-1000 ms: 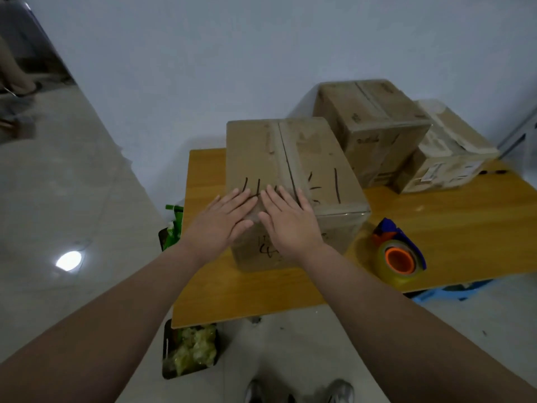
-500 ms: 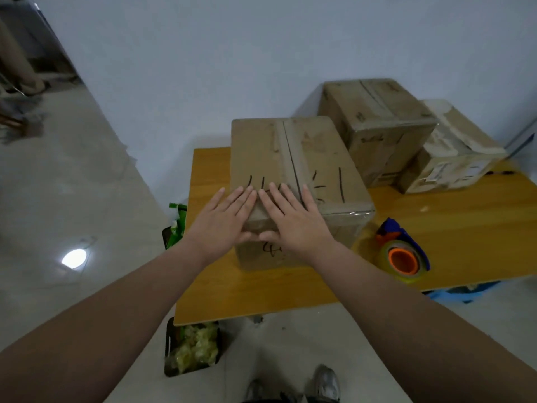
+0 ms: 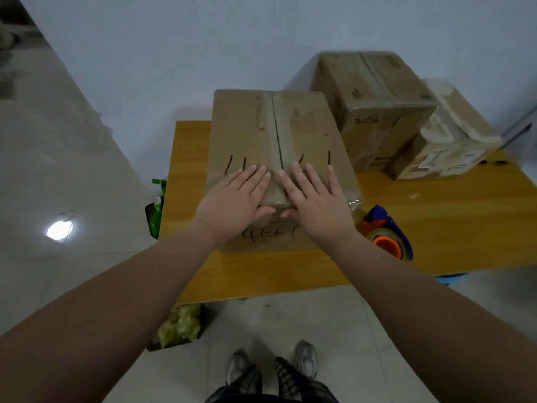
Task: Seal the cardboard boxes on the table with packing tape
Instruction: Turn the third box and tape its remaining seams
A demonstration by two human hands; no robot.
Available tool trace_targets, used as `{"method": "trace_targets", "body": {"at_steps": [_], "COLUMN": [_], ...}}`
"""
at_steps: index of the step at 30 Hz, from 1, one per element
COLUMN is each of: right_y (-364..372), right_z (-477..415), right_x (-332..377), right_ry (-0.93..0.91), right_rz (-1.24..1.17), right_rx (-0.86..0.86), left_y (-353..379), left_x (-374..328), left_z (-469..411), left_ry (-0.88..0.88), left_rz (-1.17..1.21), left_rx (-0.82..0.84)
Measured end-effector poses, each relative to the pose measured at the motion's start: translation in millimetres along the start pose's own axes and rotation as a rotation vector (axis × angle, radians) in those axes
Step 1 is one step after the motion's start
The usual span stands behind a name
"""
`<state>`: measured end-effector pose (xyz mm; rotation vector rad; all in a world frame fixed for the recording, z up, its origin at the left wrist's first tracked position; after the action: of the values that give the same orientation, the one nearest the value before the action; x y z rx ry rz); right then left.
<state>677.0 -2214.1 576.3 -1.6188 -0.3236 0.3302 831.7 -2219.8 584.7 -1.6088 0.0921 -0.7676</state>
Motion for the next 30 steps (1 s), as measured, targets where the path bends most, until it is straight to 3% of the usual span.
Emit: {"method": "trace_targets", "body": {"at_steps": [5,11,16,21,24,26,30], "right_y": [-5,-21,0,5,5,4,14], "right_z": [3,14,18,17,25,32,36], "right_x": [-8,-76,-84,-87,-102,-118,-119], "right_ry": [-0.08,0.055,-0.002,-0.077,-0.066,0.021,0.078], "right_rz": [-0.033,-0.217,-0.425,-0.478,-0.769,-0.992,-1.104], "right_rx": [0.043,0.084,0.09,0.119,0.117,0.028,0.021], "left_y": [-4,-20,-42,-38,-39,-47,-56], "left_x": [-2,-16,-69,-68,-66,-69,-78], "left_z": [1,-12,-46,-45,-43,-50,-74], "left_ry": [0.01,-0.006,0.034,0.045,0.019,-0.025,-0.037], "left_rz": [-0.023,0.104,0.162,0.091,0.106,0.095,-0.038], "left_rx": [0.032,0.046,0.005,0.022,0.068,0.035,0.004]}}
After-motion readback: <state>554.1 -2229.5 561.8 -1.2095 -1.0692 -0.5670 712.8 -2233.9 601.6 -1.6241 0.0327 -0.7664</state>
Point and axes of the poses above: each hand's wrist, its own z-axis away from the middle knuckle, its own y-axis out of the palm, x = y × z, the point moved 4 cm from there along -z, towards the middle knuckle, and after that the axes turned 13 degrees about -z, right-handed, at the moved point
